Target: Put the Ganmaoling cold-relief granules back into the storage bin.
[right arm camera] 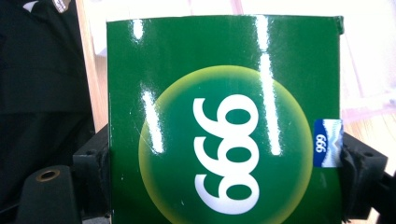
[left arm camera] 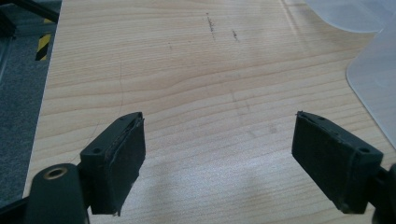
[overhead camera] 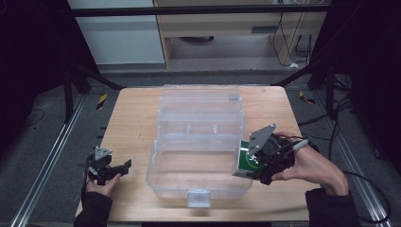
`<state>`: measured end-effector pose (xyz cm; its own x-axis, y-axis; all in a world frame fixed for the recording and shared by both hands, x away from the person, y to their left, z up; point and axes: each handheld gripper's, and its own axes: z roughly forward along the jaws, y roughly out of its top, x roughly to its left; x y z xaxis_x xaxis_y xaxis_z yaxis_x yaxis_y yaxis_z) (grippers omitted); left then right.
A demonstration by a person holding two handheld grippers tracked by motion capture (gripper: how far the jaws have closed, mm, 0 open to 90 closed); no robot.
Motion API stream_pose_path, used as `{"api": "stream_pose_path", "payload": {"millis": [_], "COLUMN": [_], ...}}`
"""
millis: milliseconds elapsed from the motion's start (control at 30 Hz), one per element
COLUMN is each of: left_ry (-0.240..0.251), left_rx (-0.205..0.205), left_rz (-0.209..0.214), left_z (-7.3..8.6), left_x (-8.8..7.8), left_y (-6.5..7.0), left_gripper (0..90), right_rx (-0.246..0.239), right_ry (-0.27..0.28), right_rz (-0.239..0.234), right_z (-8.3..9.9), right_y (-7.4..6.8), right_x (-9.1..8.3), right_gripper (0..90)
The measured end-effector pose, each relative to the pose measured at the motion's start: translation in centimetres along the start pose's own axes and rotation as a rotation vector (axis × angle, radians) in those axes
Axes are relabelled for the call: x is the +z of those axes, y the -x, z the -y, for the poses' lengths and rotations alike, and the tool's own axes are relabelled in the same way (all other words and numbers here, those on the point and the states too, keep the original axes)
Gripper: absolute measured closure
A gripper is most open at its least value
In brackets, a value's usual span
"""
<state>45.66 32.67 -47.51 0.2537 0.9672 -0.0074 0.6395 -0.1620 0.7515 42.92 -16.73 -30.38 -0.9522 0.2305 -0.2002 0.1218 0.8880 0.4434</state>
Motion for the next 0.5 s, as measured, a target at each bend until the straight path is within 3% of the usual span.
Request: {"api": "stream_pose_path", "payload": {"millis": [500], "left_ry": [0.004], "left_rx": [-0.001], "left_rz": [0.001], "left_z": [0.0], "left_x": [0.0], "left_y": [0.0], "left_gripper": [17.1], "right_rx": [-0.022], "right_ry": [0.035], "right_rz": [-0.029], "right_z": [-2.3], "right_y": [0.5], "right_x": [3.2], "right_gripper": [16.0]}}
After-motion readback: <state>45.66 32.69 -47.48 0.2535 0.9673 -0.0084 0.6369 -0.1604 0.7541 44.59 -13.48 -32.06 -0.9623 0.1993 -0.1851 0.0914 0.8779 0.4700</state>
